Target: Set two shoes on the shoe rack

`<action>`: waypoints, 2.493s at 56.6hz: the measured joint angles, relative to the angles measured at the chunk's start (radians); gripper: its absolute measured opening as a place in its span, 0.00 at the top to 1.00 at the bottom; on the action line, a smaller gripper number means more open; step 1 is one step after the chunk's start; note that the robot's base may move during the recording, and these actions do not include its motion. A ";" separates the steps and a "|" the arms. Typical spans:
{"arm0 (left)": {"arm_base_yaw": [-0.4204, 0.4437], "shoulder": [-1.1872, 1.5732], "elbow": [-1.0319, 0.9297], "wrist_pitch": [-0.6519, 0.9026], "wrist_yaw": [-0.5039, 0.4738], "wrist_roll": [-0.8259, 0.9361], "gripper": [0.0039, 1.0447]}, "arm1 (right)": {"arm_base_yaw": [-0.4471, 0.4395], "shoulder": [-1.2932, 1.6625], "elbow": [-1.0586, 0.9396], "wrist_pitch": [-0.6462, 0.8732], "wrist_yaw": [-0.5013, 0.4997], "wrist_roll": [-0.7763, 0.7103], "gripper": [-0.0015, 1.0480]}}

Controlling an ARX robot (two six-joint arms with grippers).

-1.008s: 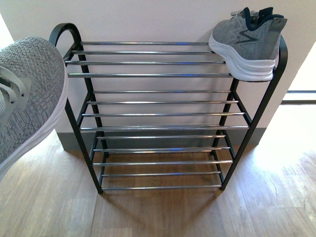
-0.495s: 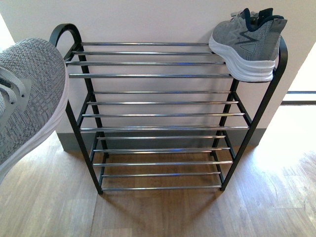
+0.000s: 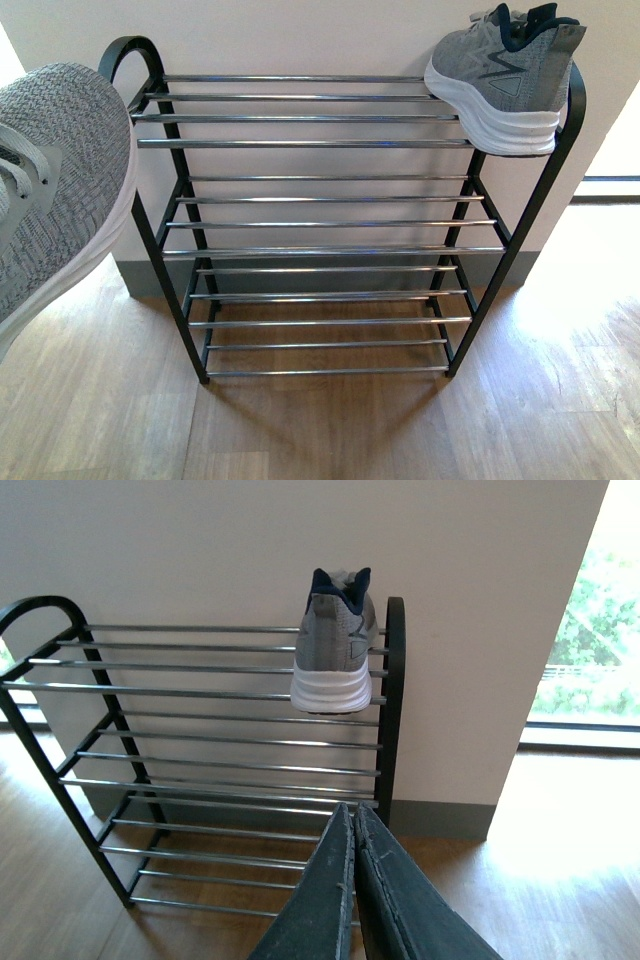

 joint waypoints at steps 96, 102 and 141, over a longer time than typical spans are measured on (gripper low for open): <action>0.000 0.000 0.000 0.000 0.000 0.000 0.99 | 0.211 -0.161 -0.105 -0.008 0.208 0.000 0.87; 0.000 0.000 0.000 0.000 0.000 0.000 0.99 | 0.211 -0.161 -0.105 -0.008 0.208 -0.001 0.66; 0.033 0.789 0.763 0.032 0.292 -0.181 0.99 | 0.211 -0.161 -0.105 -0.008 0.208 0.000 0.09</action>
